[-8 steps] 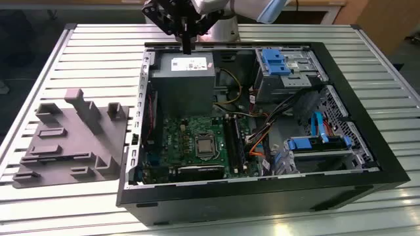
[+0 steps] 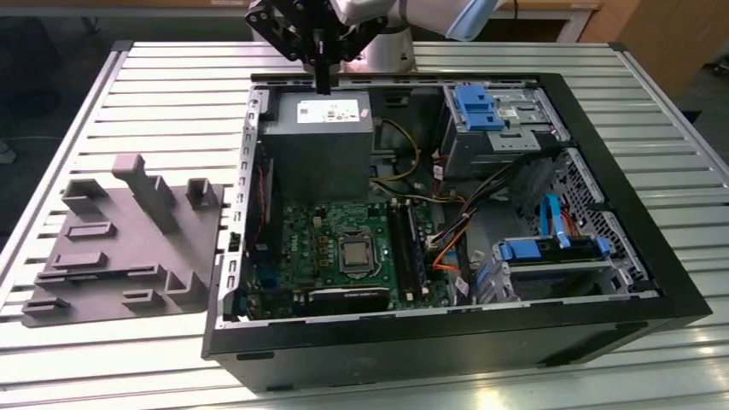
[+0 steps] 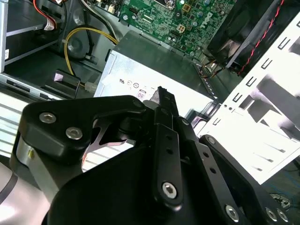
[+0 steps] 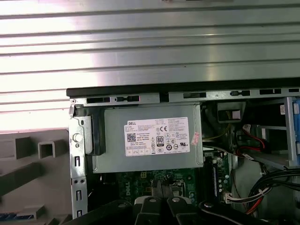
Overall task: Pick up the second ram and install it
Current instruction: 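Reach for the second ram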
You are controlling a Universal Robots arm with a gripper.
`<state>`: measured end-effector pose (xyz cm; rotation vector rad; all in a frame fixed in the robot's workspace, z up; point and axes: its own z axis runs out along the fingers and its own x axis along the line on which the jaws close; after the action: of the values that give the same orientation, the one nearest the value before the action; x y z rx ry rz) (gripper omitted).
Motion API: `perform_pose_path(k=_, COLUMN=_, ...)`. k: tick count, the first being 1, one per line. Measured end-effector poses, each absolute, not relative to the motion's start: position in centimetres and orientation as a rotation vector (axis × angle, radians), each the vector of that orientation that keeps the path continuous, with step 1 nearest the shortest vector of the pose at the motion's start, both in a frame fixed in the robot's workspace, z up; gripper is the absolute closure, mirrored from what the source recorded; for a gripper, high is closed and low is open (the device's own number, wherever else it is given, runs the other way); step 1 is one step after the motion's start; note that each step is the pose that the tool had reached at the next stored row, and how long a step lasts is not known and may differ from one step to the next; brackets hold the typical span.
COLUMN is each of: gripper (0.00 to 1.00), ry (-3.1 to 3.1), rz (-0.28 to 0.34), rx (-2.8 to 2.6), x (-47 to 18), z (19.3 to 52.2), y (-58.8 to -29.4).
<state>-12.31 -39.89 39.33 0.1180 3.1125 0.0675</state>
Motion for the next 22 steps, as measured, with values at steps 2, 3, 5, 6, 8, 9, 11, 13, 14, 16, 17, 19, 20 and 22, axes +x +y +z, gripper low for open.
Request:
perform_pose_path(k=2, gripper=0.89, ry=3.112, rz=0.068, rx=0.118, x=-12.4, z=39.3, y=-39.9)
perform_pose_path(k=3, gripper=0.89, ry=3.112, rz=0.068, rx=0.118, x=-12.4, z=39.3, y=-39.9)
perform_pose_path(k=5, gripper=0.89, ry=3.112, rz=0.068, rx=0.118, x=-12.5, z=39.3, y=-39.9)
perform_pose_path(k=6, gripper=0.89, ry=3.112, rz=0.068, rx=0.118, x=-12.5, z=39.3, y=-39.9)
perform_pose_path(k=8, gripper=0.89, ry=3.112, rz=0.068, rx=0.118, x=-12.7, z=39.3, y=-39.9)
perform_pose_path(k=9, gripper=0.89, ry=3.113, rz=0.068, rx=0.118, x=-12.7, z=39.3, y=-39.9)
perform_pose_path(k=11, gripper=0.89, ry=3.112, rz=0.068, rx=0.118, x=-12.9, z=39.3, y=-39.9)
perform_pose_path(k=13, gripper=0.89, ry=3.112, rz=0.068, rx=0.118, x=-13.1, z=39.3, y=-39.9)
perform_pose_path(k=14, gripper=0.89, ry=3.112, rz=0.068, rx=0.118, x=-13.3, z=39.3, y=-39.9)
perform_pose_path(k=16, gripper=0.89, ry=3.112, rz=0.068, rx=0.118, x=-13.5, z=39.3, y=-39.9)
perform_pose_path(k=17, gripper=0.89, ry=3.112, rz=0.068, rx=0.118, x=-13.5, z=39.3, y=-39.9)
perform_pose_path(k=19, gripper=0.89, ry=3.113, rz=0.068, rx=0.118, x=-13.7, z=39.3, y=-39.9)
perform_pose_path(k=20, gripper=0.89, ry=3.113, rz=0.068, rx=0.118, x=-13.7, z=39.3, y=-39.9)
perform_pose_path(k=22, gripper=0.89, ry=3.112, rz=0.068, rx=0.118, x=-13.8, z=39.3, y=-39.9)
